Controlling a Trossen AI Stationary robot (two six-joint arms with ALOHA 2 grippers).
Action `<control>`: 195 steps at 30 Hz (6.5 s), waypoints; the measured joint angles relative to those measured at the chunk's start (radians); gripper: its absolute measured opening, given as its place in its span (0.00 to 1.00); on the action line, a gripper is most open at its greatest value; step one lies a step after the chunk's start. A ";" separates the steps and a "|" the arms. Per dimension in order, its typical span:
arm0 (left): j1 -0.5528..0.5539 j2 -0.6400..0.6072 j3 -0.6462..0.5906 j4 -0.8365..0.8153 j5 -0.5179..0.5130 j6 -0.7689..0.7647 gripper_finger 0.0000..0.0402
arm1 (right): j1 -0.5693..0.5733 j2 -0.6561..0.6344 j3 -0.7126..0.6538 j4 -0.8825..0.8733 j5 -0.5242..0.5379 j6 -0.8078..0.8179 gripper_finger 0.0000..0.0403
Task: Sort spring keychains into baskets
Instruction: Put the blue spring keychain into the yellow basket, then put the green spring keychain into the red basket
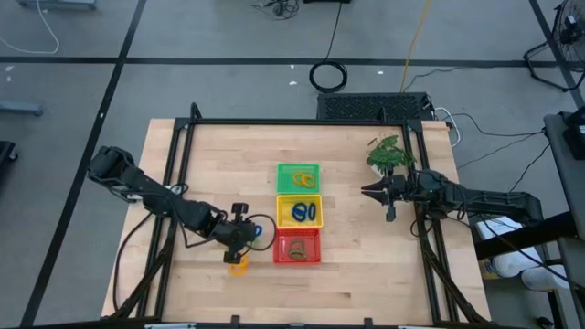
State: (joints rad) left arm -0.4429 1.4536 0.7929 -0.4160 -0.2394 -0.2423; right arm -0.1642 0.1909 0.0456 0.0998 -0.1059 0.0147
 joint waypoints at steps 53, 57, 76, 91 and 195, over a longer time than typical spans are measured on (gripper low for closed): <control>0.325 -0.001 0.002 0.358 0.110 0.420 0.09 | 0.000 0.000 0.000 0.000 0.000 0.000 0.10; 0.332 -0.001 0.002 0.439 0.112 0.423 0.09 | 0.000 0.000 0.000 0.000 0.000 0.000 0.10; 0.331 0.094 0.000 0.696 0.199 0.424 0.09 | 0.000 0.001 0.000 0.000 0.000 0.000 0.09; 0.332 0.258 0.002 0.763 0.208 0.391 0.09 | 0.000 0.011 0.000 0.000 0.000 0.000 0.10; 0.344 0.279 0.002 0.761 0.134 0.285 0.37 | 0.000 0.011 0.000 0.000 0.000 0.000 0.10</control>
State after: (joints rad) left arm -0.0994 1.7325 0.7944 0.3451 -0.1051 0.0432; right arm -0.1639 0.2024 0.0456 0.0998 -0.1058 0.0151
